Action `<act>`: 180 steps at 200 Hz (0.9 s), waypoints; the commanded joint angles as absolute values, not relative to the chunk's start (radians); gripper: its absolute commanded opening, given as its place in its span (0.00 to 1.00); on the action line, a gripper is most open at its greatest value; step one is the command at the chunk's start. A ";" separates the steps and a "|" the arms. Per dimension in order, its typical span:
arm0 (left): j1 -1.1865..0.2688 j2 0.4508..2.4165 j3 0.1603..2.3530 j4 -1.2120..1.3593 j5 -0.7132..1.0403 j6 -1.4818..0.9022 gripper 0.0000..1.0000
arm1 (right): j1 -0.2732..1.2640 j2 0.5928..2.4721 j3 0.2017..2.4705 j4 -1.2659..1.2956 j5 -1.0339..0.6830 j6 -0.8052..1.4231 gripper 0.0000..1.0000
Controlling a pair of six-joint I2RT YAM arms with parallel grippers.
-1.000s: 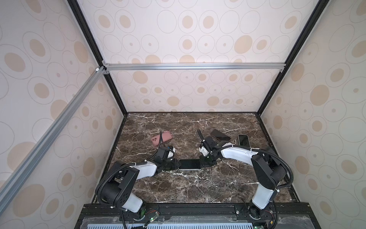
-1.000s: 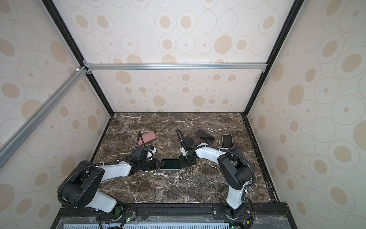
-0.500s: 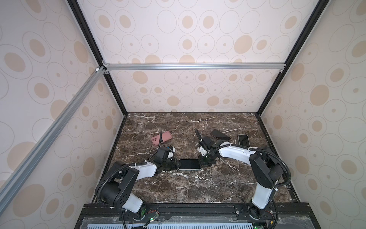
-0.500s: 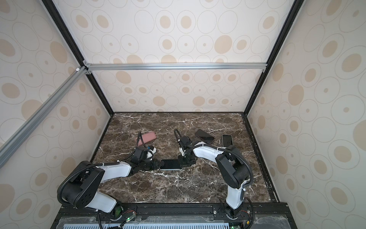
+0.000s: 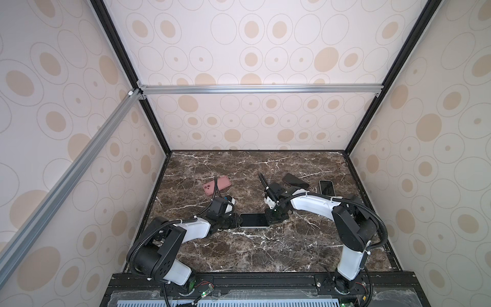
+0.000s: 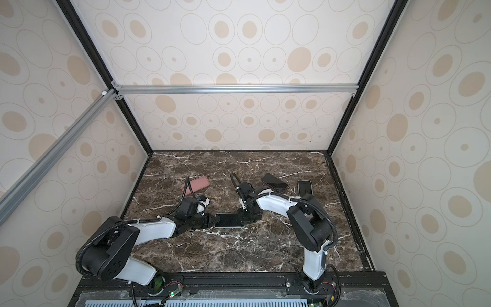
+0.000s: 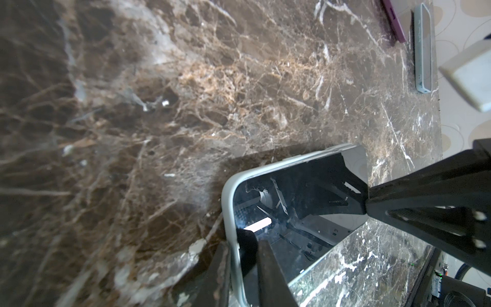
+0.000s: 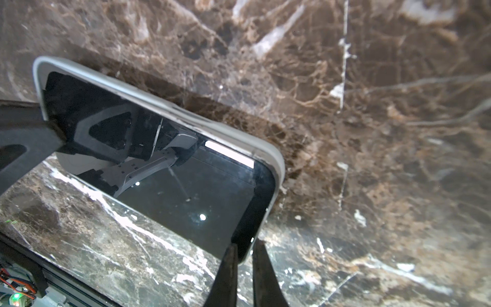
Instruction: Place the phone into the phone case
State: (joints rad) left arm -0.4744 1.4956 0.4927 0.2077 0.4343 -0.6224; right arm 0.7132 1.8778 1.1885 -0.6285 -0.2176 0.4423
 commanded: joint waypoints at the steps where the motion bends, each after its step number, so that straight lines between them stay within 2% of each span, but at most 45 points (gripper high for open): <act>1: -0.506 1.490 0.465 0.137 0.477 -0.632 0.19 | 0.788 2.149 1.089 -0.490 -0.121 0.401 0.12; 97: -0.505 1.462 0.448 0.143 0.437 -0.639 0.20 | 0.808 2.210 1.098 -0.534 -0.036 0.405 0.12; 180: -0.505 1.462 0.460 0.131 0.425 -0.643 0.19 | 0.807 2.262 1.100 -0.509 -0.034 0.397 0.12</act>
